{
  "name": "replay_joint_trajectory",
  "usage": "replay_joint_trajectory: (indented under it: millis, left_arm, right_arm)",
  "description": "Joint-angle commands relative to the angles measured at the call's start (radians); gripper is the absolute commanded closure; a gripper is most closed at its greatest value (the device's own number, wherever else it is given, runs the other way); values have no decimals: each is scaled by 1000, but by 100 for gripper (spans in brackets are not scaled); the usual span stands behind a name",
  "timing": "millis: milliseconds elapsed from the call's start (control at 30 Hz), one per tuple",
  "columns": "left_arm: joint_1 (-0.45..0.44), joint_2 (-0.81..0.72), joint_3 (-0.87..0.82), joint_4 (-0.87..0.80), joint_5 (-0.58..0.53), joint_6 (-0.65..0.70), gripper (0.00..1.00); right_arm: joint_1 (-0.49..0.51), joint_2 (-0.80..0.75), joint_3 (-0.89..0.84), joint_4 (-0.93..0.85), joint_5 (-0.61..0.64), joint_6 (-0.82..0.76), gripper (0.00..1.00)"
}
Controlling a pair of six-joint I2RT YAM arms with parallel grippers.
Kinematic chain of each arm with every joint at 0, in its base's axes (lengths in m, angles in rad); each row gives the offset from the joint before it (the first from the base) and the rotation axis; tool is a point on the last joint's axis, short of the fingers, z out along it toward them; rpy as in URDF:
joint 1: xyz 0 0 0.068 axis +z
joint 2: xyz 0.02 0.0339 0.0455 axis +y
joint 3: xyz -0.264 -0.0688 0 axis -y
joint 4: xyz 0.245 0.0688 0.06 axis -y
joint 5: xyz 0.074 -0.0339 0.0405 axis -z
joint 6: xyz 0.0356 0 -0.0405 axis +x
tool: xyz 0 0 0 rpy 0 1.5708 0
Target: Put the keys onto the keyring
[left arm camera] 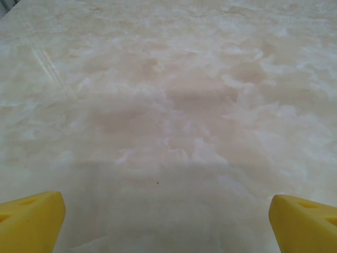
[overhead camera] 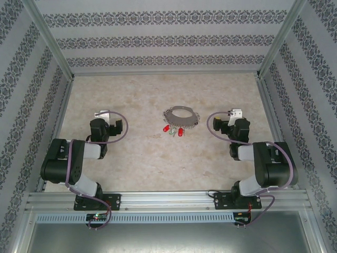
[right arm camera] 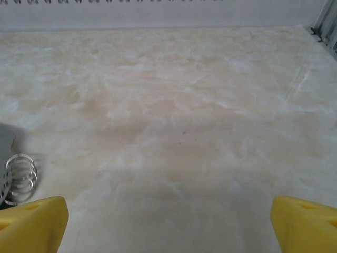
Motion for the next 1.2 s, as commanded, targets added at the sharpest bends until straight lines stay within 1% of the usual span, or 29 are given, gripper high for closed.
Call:
replay_joint_trajectory:
  millis: [0, 167, 433, 533, 800, 1167]
  left_arm:
    - [9, 3, 14, 46, -17, 9, 0]
    - [9, 3, 15, 48, -17, 9, 0]
    - [9, 3, 15, 47, -16, 10, 0]
    - [9, 5, 22, 33, 19, 21, 0]
    - [9, 3, 22, 34, 20, 23, 0]
    - [9, 3, 23, 34, 21, 21, 0]
  right_arm:
    - [-7, 6, 30, 28, 17, 28, 2]
    - [37, 3, 45, -3, 77, -12, 2]
    - [40, 2, 44, -2, 80, -15, 2]
    - [40, 3, 45, -4, 79, -15, 2]
    - [27, 8, 54, -17, 56, -9, 2]
    - [34, 2, 46, -8, 65, -15, 2]
